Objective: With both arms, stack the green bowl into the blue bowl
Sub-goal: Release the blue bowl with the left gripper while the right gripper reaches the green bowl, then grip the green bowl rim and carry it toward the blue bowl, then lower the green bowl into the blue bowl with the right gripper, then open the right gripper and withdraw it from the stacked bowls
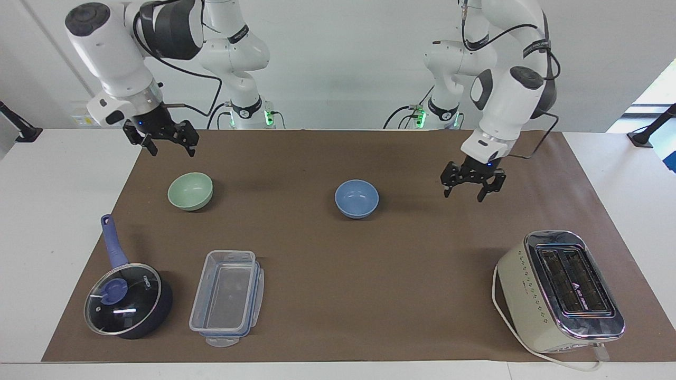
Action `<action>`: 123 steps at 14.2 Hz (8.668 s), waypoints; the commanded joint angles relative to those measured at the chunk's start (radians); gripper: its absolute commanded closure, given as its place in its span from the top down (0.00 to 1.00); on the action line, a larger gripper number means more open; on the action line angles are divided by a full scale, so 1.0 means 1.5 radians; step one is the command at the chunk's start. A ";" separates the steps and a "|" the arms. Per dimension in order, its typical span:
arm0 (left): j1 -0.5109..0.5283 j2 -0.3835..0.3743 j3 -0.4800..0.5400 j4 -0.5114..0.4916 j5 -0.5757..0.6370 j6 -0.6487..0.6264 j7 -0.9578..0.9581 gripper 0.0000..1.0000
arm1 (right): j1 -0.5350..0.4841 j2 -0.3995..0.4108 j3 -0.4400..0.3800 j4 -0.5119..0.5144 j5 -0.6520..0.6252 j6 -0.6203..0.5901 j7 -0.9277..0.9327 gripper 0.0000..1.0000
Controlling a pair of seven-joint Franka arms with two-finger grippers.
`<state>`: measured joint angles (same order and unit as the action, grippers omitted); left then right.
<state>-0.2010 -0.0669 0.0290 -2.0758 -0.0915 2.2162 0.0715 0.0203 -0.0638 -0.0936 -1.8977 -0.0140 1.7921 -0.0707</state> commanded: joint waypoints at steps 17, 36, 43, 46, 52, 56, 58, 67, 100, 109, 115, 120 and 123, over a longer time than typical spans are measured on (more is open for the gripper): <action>0.087 0.075 -0.017 0.474 0.065 -0.528 0.112 1.00 | -0.137 0.080 0.001 -0.257 0.004 0.345 -0.324 0.88; 0.095 0.015 -0.016 0.391 0.057 -0.543 0.058 1.00 | -0.119 0.079 0.059 -0.044 0.112 0.137 -0.290 0.00; 0.096 0.016 -0.012 0.394 0.057 -0.540 0.063 1.00 | -0.118 0.081 0.204 0.039 0.111 0.089 -0.066 0.00; 0.095 0.016 -0.012 0.394 0.057 -0.540 0.063 1.00 | -0.101 0.082 0.259 0.040 0.110 0.093 0.040 0.00; 0.095 0.016 -0.011 0.394 0.057 -0.540 0.063 1.00 | 0.049 0.113 0.260 0.040 0.096 0.154 0.250 0.00; 0.096 0.016 -0.011 0.394 0.057 -0.540 0.063 1.00 | 0.118 0.153 0.258 0.043 0.089 0.201 0.358 0.00; 0.095 0.016 -0.011 0.394 0.057 -0.540 0.063 1.00 | 0.129 0.168 0.260 0.043 0.073 0.218 0.382 0.00; 0.096 0.016 -0.011 0.394 0.057 -0.540 0.063 1.00 | 0.167 0.195 0.260 -0.014 0.070 0.285 0.417 0.00; 0.095 0.016 -0.011 0.394 0.057 -0.540 0.063 1.00 | 0.187 0.183 0.258 -0.099 0.064 0.382 0.413 0.00; 0.095 0.016 -0.011 0.394 0.057 -0.540 0.063 1.00 | 0.188 0.183 0.258 -0.095 0.064 0.378 0.414 0.27; 0.095 0.016 -0.011 0.394 0.057 -0.540 0.063 1.00 | 0.154 0.148 0.253 -0.082 0.045 0.370 0.407 1.00; 0.096 0.016 -0.011 0.394 0.057 -0.540 0.063 1.00 | 0.087 0.107 0.253 -0.016 -0.019 0.280 0.406 1.00; 0.096 0.016 -0.011 0.394 0.057 -0.540 0.063 1.00 | 0.068 0.097 0.247 0.033 -0.021 0.199 0.405 1.00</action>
<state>-0.0618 -0.0187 0.0153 -1.4610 -0.0176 1.4137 0.1755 0.1466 0.0904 0.2741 -1.8955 -0.0238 2.1605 0.5238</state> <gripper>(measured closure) 0.000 0.000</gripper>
